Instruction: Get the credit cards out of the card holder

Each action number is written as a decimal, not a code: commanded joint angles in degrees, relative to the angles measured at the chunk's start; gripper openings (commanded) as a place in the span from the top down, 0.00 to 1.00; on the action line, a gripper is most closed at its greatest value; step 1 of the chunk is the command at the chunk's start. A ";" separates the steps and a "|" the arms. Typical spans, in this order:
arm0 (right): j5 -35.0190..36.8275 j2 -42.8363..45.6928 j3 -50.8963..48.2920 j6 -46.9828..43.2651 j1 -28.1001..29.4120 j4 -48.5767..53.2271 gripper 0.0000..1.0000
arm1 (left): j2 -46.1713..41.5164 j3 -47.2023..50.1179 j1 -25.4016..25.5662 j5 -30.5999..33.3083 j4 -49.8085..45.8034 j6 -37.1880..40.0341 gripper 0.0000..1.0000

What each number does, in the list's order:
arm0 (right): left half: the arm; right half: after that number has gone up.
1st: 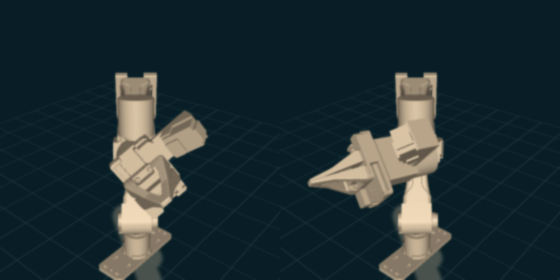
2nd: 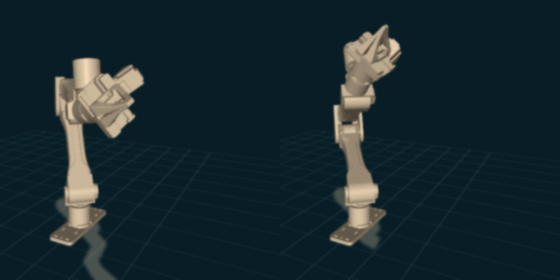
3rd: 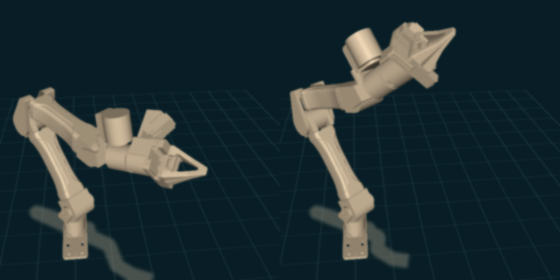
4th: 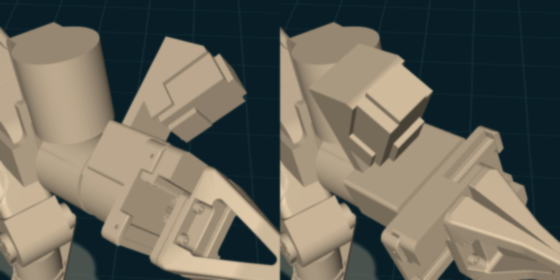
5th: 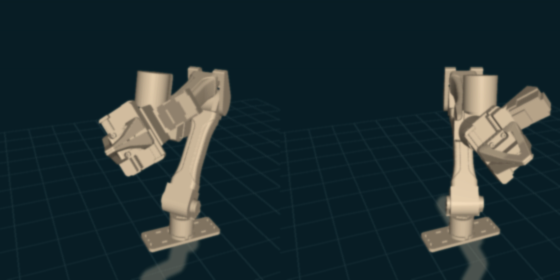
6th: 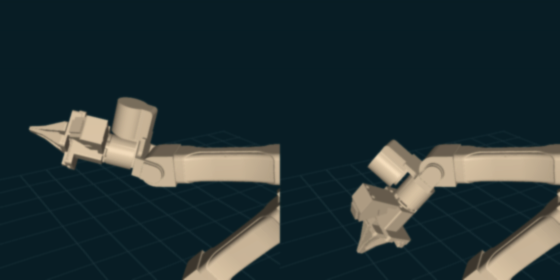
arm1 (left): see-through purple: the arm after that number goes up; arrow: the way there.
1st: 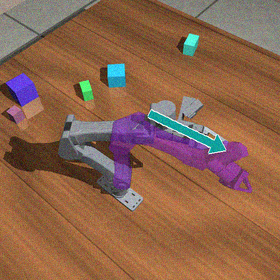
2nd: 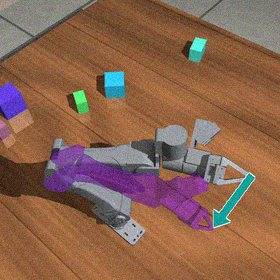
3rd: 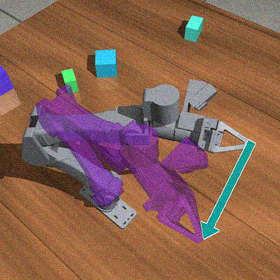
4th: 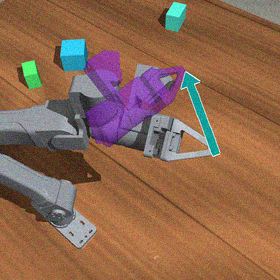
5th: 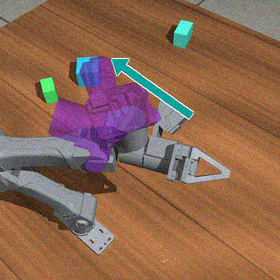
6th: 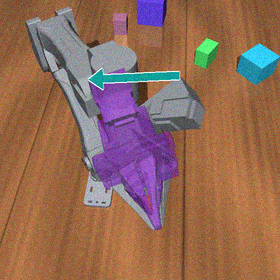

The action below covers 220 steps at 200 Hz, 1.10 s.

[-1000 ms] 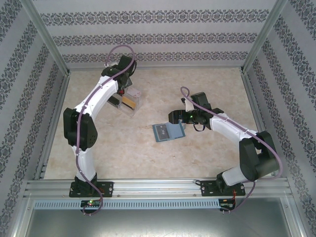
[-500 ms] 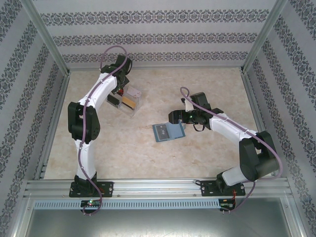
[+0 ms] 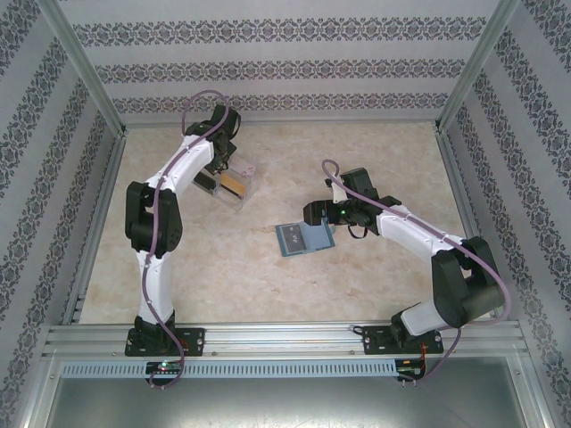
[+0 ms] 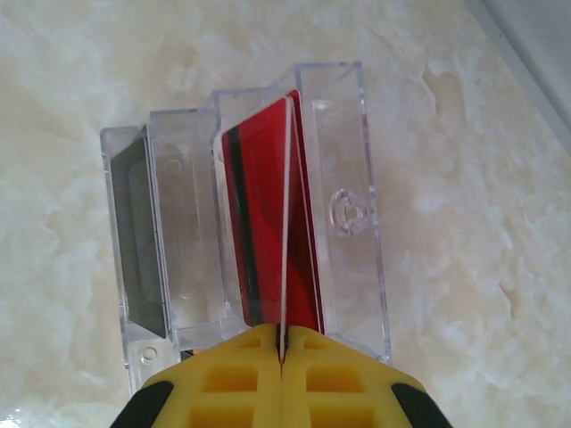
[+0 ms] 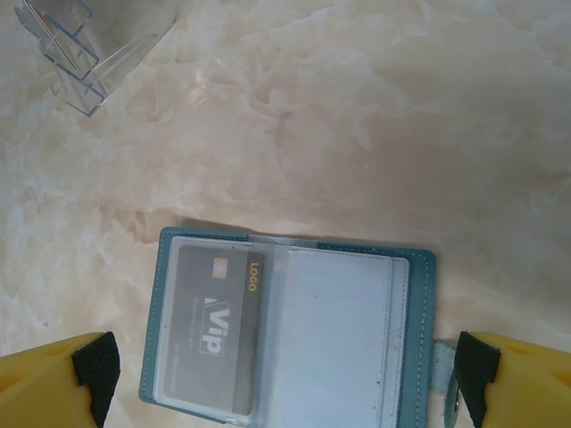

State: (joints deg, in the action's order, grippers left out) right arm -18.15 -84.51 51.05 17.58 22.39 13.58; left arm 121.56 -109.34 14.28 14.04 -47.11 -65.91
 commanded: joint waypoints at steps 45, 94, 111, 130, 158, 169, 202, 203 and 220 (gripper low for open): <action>1.73 -0.16 0.89 -1.02 0.54 1.45 0.03 | 1.66 0.41 -0.51 -2.51 1.90 -3.86 1.00; 1.79 -0.47 0.96 -0.97 0.60 1.54 0.03 | 2.01 0.14 -1.14 -5.13 3.44 -3.43 0.85; 1.73 -0.55 0.98 -0.89 0.61 1.56 0.03 | 2.39 -0.96 -1.11 -5.77 3.28 -2.51 0.81; 1.66 -0.55 1.07 -0.89 0.55 1.61 0.03 | 2.71 -2.19 -1.19 -6.21 2.93 -1.07 0.75; 1.71 -0.56 1.06 -0.89 0.55 1.59 0.03 | 2.52 -3.55 -1.25 -6.90 2.31 1.38 0.73; 1.68 -0.55 0.99 -0.88 0.55 1.54 0.03 | 2.29 -4.16 -1.20 -7.31 1.73 2.69 0.72; 1.68 0.09 0.89 -0.86 0.63 1.46 0.04 | -1.72 -2.95 -1.19 -8.22 0.77 7.17 0.67; 1.70 0.11 0.89 -0.87 0.63 1.50 0.04 | -1.96 -2.79 -1.23 -8.19 0.78 7.32 0.67; 1.96 0.89 0.81 -0.93 1.01 1.36 0.05 | -6.18 0.74 -1.19 -8.52 1.59 9.76 0.62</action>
State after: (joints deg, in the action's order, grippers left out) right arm -17.34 -84.53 51.05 17.58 22.41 14.63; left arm 122.41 -111.59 13.74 6.09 -44.62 -61.87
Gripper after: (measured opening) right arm 0.957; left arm 0.349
